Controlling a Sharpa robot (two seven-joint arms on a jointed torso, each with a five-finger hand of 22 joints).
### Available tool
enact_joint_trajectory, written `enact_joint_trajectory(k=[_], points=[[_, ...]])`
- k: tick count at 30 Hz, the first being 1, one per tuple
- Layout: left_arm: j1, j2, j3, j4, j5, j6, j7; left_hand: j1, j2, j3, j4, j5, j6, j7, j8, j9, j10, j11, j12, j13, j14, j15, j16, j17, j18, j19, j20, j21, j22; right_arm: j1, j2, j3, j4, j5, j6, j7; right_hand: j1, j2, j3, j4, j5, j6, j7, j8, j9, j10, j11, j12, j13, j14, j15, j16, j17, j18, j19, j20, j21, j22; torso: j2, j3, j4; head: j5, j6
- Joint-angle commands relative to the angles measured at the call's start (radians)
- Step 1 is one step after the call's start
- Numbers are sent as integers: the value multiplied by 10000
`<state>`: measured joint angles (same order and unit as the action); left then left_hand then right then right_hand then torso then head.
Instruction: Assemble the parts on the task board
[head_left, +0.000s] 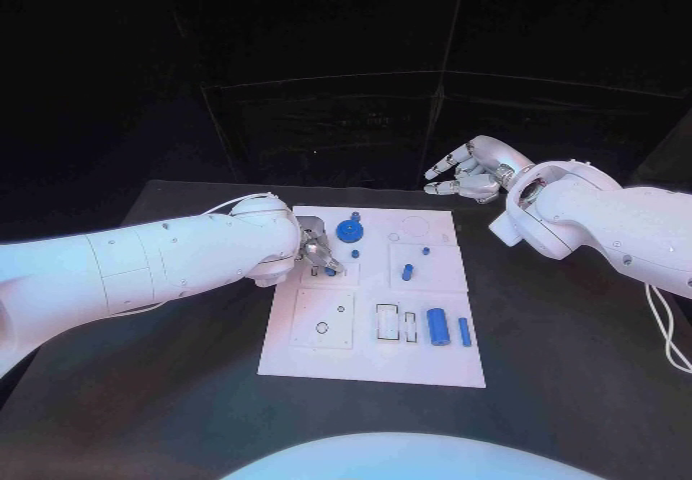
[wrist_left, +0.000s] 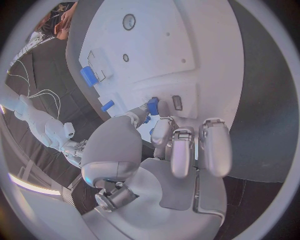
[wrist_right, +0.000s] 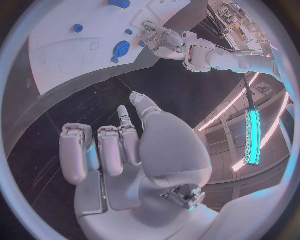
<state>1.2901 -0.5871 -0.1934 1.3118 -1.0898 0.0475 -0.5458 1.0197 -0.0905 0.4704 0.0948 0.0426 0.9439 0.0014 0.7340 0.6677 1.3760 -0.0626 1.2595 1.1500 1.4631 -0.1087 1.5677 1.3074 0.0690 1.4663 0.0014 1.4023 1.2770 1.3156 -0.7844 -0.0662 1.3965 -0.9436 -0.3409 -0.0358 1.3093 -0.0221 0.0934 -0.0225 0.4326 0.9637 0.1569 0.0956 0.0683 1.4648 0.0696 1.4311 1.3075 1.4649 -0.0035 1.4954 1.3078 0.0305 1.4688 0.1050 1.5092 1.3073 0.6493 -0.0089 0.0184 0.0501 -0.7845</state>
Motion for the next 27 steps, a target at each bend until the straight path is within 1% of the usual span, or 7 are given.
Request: enact_joint_trajectory(k=[1,5,12,19,23,27], points=[[10,7,2,-34,-25,106,-91,-142,-34,-130,27,44,24,36,26,-11,73,15,74,25,1077,-75,31,2634,-143,217,-85,46,47,21,7,7,23,-58,30,21,-69,8,75,8,37,80,-11,-55,-11,211,-42,-44,1512,695,-69,-60,942,42,243,-65,-56,1119,-2,0,1,6,2],[10,15,2,-47,-14,122,-91,-312,-60,-338,114,43,64,31,29,-20,101,13,98,54,1077,-77,31,2634,-157,240,-88,92,127,21,5,7,24,-62,28,24,-69,8,75,8,37,80,-11,-55,-11,211,-42,-44,1512,695,-69,-60,942,42,243,-65,-56,1119,-4,3,2,0,-8],[10,33,2,-84,43,120,-89,-580,-39,-640,282,44,113,25,20,-40,134,7,123,84,1077,-81,31,2634,-172,262,-92,143,216,21,5,7,23,-64,30,23,-77,1,80,9,39,82,-12,-55,-10,212,-42,-41,1514,694,-69,-63,935,42,243,-65,-56,1119,-2,-1,-4,-1,-11],[10,38,2,-103,120,81,-84,-942,-153,-1202,504,43,179,12,29,-53,179,1,167,145,1077,-85,31,2634,-184,279,-95,188,296,21,3,7,20,-64,31,21,-82,-3,81,11,39,83,-12,-55,-10,207,-42,-50,1508,692,-69,-67,928,43,241,-64,-58,1114,-2,-3,1,-6,-29],[10,47,3,-97,149,78,-82,-1017,-210,-1537,569,44,199,-3,28,-60,200,-12,186,172,1077,-94,31,2634,-192,291,-101,218,351,21,7,7,16,-64,44,17,-82,-3,81,11,39,83,-12,-55,-10,207,-42,-50,1508,692,-69,-67,928,43,241,-64,-58,1114,0,-4,7,-5,-42],[10,60,3,-89,159,70,-81,-1014,-207,-1568,572,44,202,-5,29,-61,204,-14,192,179,1077,-95,31,2634,-194,294,-102,225,363,21,12,7,13,-65,52,17,-98,-13,83,15,41,83,-11,-55,-10,199,-42,-63,1498,686,-69,-82,899,47,231,-64,-67,1096,-3,-1,-1,-12,-51]])
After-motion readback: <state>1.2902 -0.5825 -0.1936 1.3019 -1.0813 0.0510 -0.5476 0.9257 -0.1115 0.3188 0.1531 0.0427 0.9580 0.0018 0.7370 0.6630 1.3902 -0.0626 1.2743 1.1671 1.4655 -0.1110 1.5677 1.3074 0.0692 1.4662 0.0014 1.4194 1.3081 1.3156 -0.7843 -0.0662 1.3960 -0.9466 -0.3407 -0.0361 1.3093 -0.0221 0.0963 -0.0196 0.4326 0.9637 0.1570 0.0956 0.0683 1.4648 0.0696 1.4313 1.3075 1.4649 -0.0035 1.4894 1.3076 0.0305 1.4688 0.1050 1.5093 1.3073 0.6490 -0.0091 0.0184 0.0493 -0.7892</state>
